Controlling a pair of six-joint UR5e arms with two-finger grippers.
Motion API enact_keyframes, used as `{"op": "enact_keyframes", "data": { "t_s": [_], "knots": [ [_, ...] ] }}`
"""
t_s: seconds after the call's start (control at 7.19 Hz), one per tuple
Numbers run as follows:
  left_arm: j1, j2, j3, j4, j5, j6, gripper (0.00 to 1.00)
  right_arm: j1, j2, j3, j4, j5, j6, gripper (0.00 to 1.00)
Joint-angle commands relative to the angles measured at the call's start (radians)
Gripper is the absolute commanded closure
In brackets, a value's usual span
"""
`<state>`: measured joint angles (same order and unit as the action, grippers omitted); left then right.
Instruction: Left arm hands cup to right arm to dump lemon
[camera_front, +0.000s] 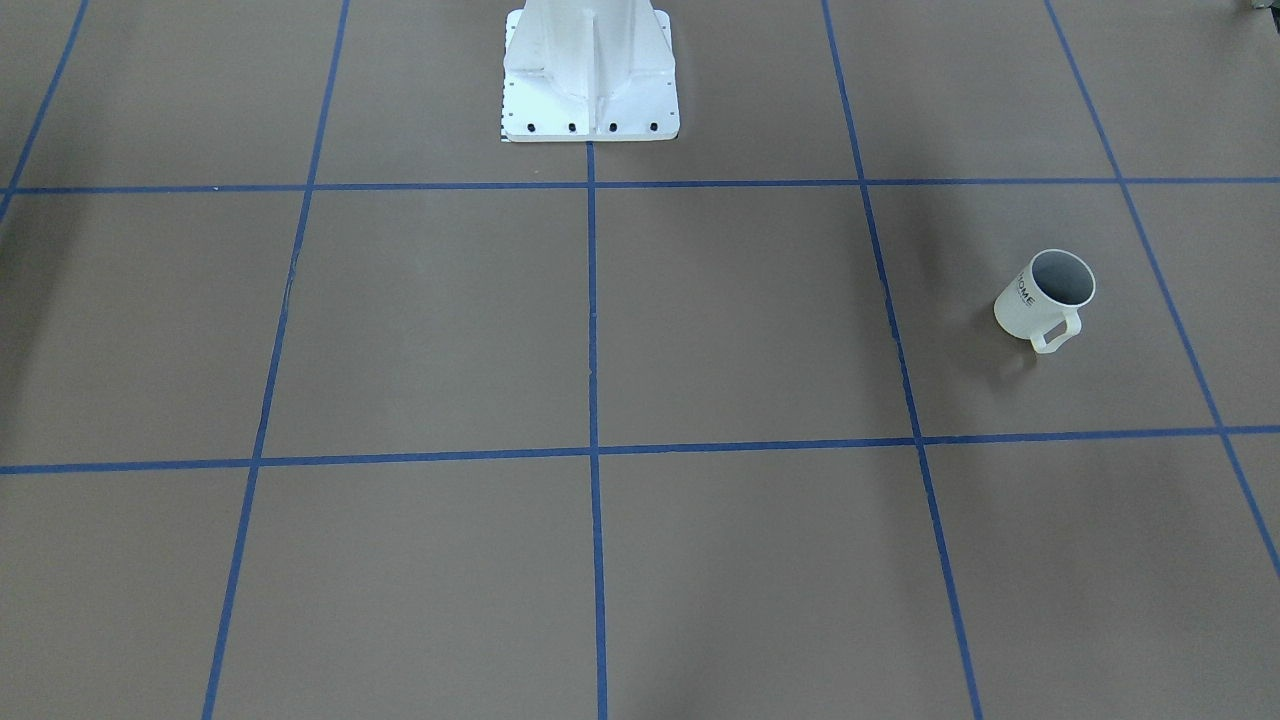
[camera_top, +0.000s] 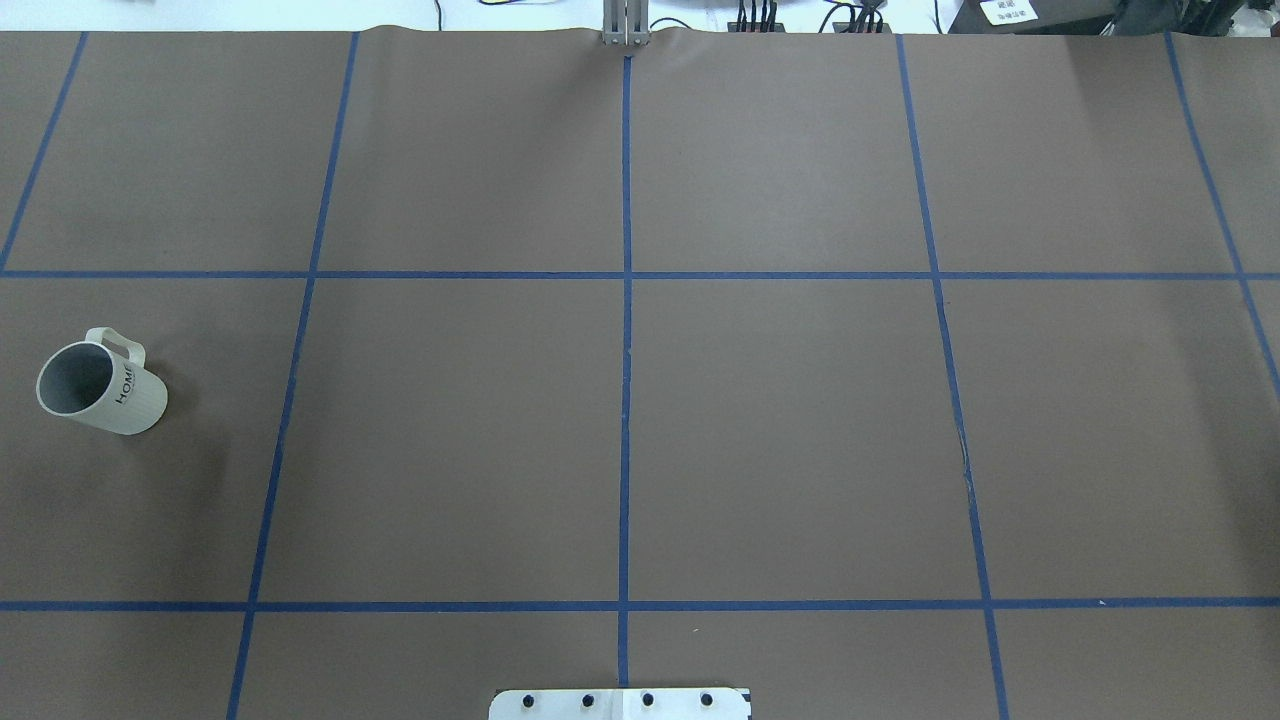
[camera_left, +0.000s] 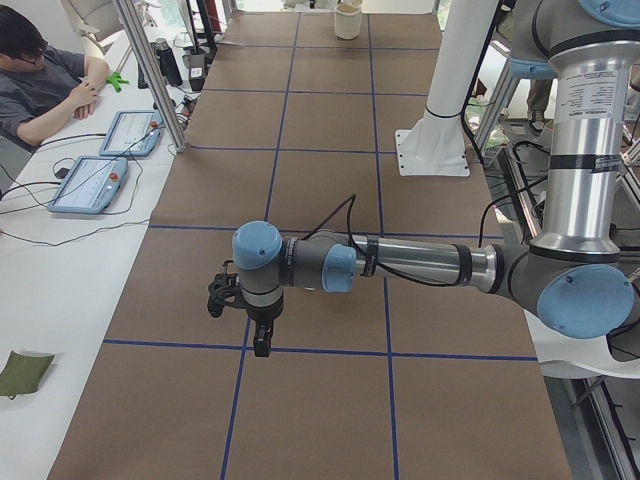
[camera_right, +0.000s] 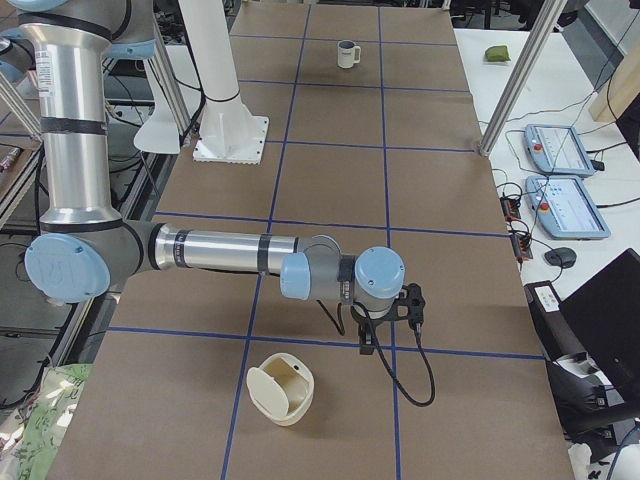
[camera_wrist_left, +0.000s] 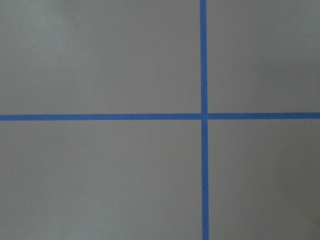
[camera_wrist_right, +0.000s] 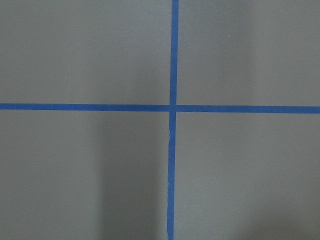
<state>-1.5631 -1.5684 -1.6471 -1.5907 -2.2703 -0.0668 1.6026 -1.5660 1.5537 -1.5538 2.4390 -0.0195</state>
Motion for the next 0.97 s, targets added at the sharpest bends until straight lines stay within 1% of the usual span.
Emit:
{"op": "enact_keyframes", "data": {
  "t_s": [0.0,0.14,0.28,0.56,0.7,0.83],
  "knots": [
    [0.000,0.001,-0.006,0.000,-0.002,-0.004,0.00,0.000,0.003,0.002,0.003,0.000,0.001,0.00],
    [0.000,0.001,-0.008,0.000,0.000,-0.010,0.00,0.000,0.011,0.003,0.004,-0.003,0.001,0.00],
    [0.000,0.001,-0.013,-0.005,-0.002,-0.011,0.00,-0.001,0.020,0.034,0.004,-0.006,0.009,0.00],
    [0.014,-0.004,-0.049,-0.037,-0.003,-0.014,0.00,-0.010,0.020,0.158,0.046,-0.014,0.025,0.00],
    [0.018,-0.002,-0.069,-0.046,-0.018,-0.033,0.00,-0.016,0.043,0.225,0.040,-0.021,0.023,0.00],
    [0.072,-0.022,-0.112,-0.043,-0.108,-0.037,0.00,-0.024,0.063,0.233,0.047,-0.032,0.029,0.00]
  ]
}}
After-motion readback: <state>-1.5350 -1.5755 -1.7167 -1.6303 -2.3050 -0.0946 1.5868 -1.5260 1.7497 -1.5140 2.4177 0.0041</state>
